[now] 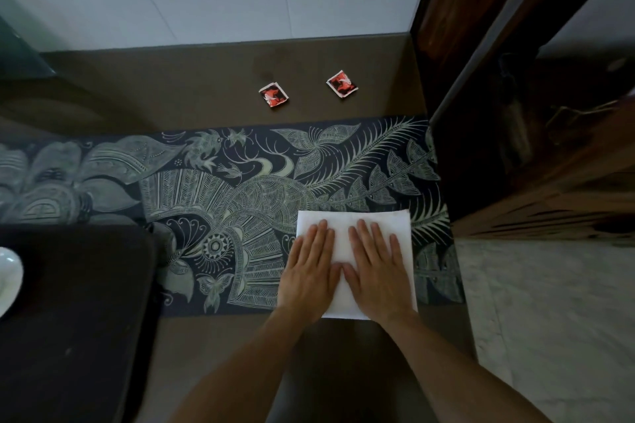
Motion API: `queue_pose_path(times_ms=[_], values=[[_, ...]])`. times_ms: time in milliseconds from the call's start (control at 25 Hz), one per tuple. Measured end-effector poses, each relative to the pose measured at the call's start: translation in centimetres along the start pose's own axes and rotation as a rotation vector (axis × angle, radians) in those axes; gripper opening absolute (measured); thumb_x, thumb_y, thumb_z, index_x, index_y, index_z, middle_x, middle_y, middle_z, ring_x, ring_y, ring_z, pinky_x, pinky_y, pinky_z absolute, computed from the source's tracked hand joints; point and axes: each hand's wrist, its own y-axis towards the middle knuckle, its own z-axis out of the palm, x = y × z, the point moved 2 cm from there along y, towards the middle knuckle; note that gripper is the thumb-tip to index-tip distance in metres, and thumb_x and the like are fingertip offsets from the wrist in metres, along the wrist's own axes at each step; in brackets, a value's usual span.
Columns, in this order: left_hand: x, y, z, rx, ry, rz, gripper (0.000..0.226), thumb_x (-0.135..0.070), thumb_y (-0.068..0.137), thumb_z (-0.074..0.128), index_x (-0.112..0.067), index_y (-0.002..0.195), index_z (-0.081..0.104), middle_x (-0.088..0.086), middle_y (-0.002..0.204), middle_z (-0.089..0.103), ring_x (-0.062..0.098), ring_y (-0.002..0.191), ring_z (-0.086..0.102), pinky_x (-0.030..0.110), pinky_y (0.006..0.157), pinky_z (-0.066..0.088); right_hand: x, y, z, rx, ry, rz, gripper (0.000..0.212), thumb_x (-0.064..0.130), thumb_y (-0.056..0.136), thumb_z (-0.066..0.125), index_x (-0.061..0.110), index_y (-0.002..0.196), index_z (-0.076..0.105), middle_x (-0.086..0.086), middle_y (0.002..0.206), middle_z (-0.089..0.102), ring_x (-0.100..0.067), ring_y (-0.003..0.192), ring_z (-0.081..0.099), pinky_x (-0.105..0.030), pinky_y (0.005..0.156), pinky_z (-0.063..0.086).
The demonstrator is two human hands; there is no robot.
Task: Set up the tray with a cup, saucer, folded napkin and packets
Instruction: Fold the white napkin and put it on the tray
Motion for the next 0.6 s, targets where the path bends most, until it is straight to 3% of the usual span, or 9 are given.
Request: queue_pose_path(times_ms=[120, 400, 600], values=[[1.7, -0.2, 0.0, -0.025, 0.021, -0.077, 0.07, -0.053, 0.1, 0.02, -0.013, 0.154, 0.005, 0.008, 0.163, 0.001, 0.021, 0.149, -0.001, 0.046, 0.12, 0.006, -1.3, -0.2, -0.1, -0.022, -0.011, 0.029, 0.069, 0.051, 0.1, 0.022, 0.012, 0.155, 0.007, -0.008, 0.164, 0.004, -0.023, 0.15, -0.001, -0.046, 0.12, 0.009], [3.0, -0.3, -1.3, 0.003, 0.049, -0.094, 0.07, -0.055, 0.099, 0.015, -0.015, 0.154, -0.001, 0.003, 0.163, -0.003, 0.021, 0.149, -0.005, 0.051, 0.118, -0.001, -4.8, -1.5, -1.6, -0.009, -0.067, 0.174, 0.068, 0.052, 0.099, 0.014, 0.015, 0.155, -0.001, -0.006, 0.164, -0.001, -0.027, 0.15, -0.003, -0.051, 0.12, 0.009], [-0.8, 3.5, -2.4, -0.009, 0.0, 0.101, 0.063, -0.047, 0.101, 0.005, -0.013, 0.153, -0.007, 0.006, 0.162, -0.011, 0.021, 0.148, -0.012, 0.046, 0.12, 0.002, -1.3, 1.7, -2.2, -0.052, -0.065, -0.015, 0.065, 0.042, 0.102, 0.032, 0.011, 0.154, 0.008, -0.01, 0.162, 0.006, -0.028, 0.15, 0.0, -0.05, 0.121, 0.009]])
